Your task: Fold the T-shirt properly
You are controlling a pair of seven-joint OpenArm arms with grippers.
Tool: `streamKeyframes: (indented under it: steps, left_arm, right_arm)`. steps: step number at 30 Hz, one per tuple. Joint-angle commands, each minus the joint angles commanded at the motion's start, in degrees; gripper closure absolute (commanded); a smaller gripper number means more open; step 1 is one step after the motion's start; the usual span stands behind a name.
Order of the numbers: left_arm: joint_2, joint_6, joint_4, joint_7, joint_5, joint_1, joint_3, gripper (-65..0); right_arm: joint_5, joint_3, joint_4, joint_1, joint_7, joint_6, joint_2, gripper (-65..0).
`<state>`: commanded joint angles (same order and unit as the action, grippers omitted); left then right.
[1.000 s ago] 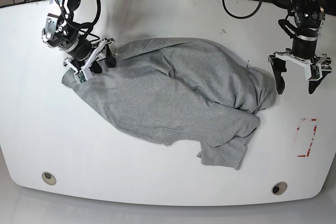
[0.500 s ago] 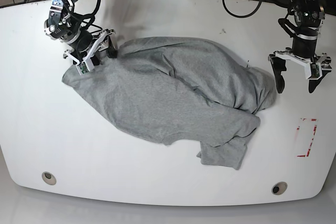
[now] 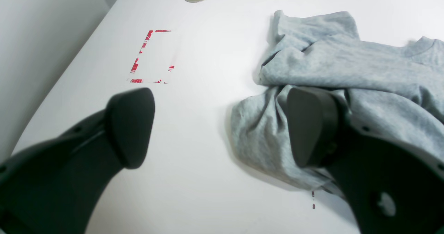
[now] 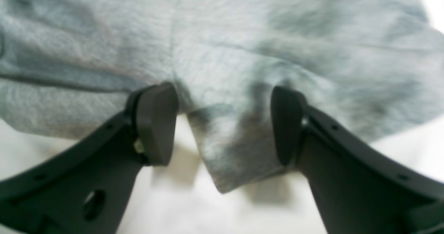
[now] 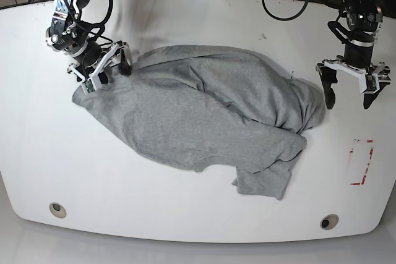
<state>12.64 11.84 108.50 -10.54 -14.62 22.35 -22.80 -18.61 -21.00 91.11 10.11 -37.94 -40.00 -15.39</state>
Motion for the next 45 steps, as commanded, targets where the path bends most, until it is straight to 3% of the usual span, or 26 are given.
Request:
streamKeyframes:
  steps: [14, 26, 28, 30, 40, 45]
  left_arm:
    - [-0.1, -0.1, 0.6, 0.4, 0.1, 0.4, 0.0, -57.0]
    - [0.0, 0.0, 0.8, 0.7, 0.0, 0.2, -0.2, -57.3]
    - [-0.1, 0.0, 0.8, 0.6, 0.1, 0.6, 0.0, -57.3]
    - [-0.1, 0.0, 0.9, 0.4, 0.2, 0.6, 0.0, -57.3]
    - [0.1, -0.1, 0.9, 0.5, -0.1, 0.7, 0.1, -57.8]
    - [0.1, 0.0, 0.9, 0.5, 0.0, 1.0, 0.1, -57.9]
  right_arm:
    - [-1.0, 0.0, -1.0, -1.8, -0.7, 0.00, -3.3, -34.7]
    - [-2.5, 0.5, 0.2, -0.9, -0.7, 0.00, -2.1, -15.4]
    - [-2.2, 0.3, 1.7, -0.8, -0.8, 0.00, -0.8, -7.2]
    - [-2.1, 0.4, 2.4, -0.6, -0.9, 0.00, -0.2, -4.7]
    - [-2.1, 0.0, 2.9, -1.1, -3.1, 0.00, 3.0, -2.2]
    - [-1.7, 0.2, 2.0, -1.3, -3.0, 0.00, 3.0, -1.5]
